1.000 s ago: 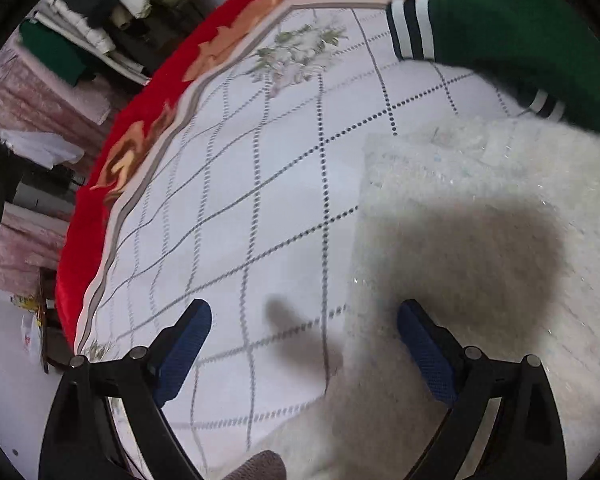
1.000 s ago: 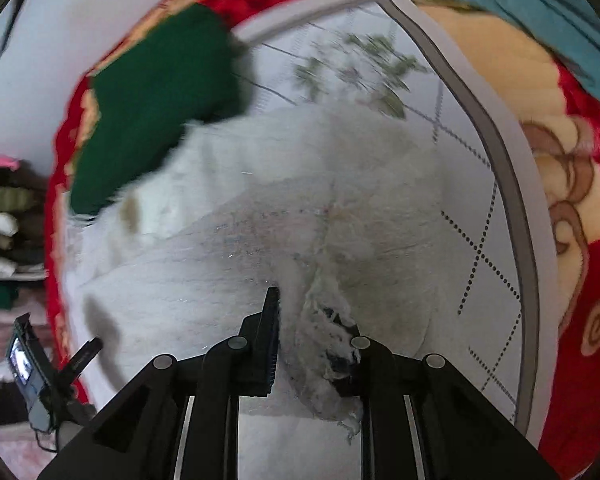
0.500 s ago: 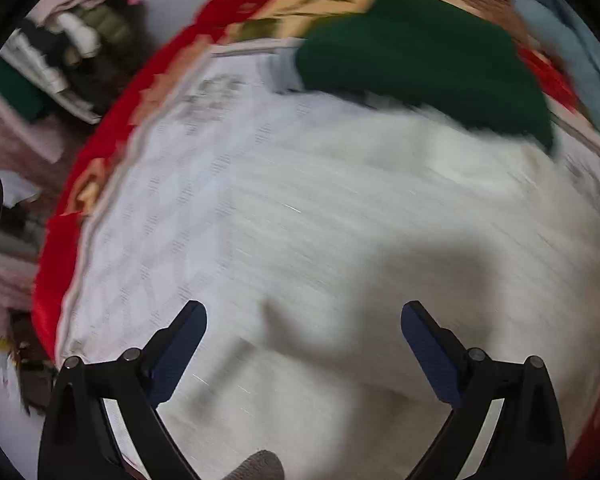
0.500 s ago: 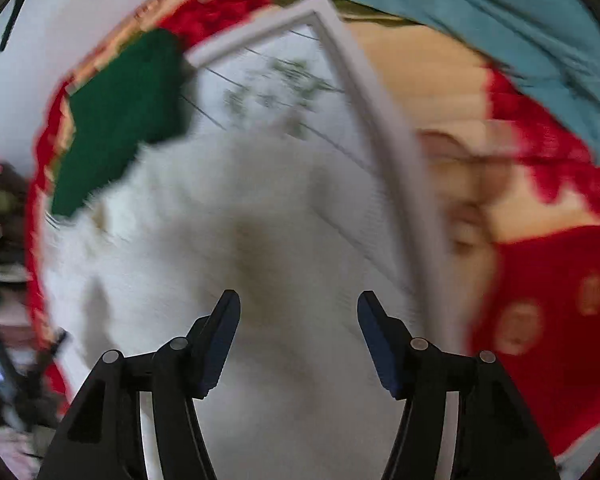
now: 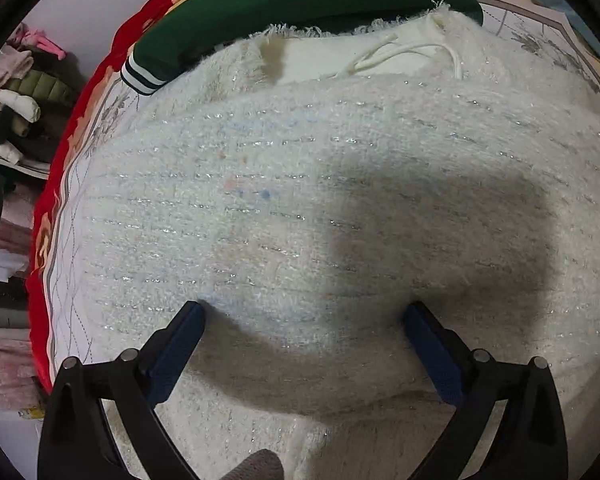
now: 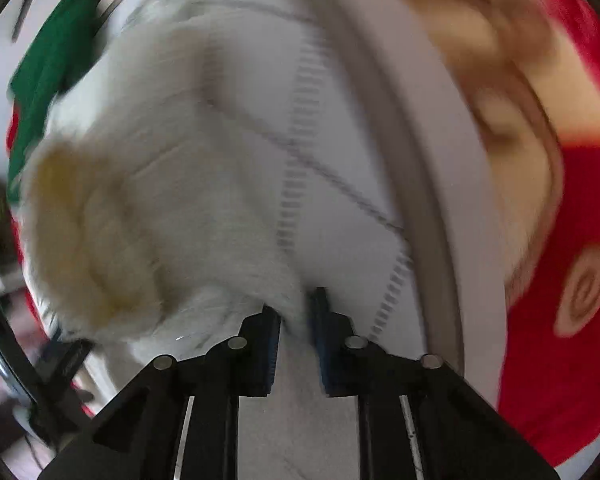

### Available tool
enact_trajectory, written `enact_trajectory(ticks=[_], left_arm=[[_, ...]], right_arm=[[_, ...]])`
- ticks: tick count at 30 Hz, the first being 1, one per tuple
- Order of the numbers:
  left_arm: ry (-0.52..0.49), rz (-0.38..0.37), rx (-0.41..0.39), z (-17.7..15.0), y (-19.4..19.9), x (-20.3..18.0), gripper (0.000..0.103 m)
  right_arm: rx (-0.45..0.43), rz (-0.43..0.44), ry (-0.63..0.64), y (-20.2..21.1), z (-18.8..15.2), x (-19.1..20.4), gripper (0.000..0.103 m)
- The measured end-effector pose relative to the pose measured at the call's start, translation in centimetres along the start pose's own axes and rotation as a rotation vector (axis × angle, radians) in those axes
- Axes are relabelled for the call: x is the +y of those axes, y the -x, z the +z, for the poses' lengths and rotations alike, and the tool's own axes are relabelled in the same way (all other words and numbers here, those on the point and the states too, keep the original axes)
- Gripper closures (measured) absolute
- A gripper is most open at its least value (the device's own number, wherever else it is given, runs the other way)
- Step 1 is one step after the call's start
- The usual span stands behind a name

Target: Fold large clothes

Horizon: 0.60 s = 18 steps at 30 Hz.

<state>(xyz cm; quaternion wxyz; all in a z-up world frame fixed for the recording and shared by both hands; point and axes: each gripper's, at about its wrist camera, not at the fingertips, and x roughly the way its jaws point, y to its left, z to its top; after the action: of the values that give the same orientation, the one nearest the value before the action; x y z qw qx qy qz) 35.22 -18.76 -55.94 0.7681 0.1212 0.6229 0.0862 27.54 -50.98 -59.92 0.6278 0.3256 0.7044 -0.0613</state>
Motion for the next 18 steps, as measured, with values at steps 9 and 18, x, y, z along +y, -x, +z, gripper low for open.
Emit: enact_trajectory(ticks=[9,18], left_arm=[[0.171,0.041,0.028,-5.2,5.8,10.4,0.0],[0.195,0.173,0.241,-16.8,0.8,15.5,0.0]], right_arm=[[0.007,-0.048,0.151,5.8,-7.6,4.4,0.059],[0.211,0.025,0.213,0.3,-17.4,8.6,0.059]])
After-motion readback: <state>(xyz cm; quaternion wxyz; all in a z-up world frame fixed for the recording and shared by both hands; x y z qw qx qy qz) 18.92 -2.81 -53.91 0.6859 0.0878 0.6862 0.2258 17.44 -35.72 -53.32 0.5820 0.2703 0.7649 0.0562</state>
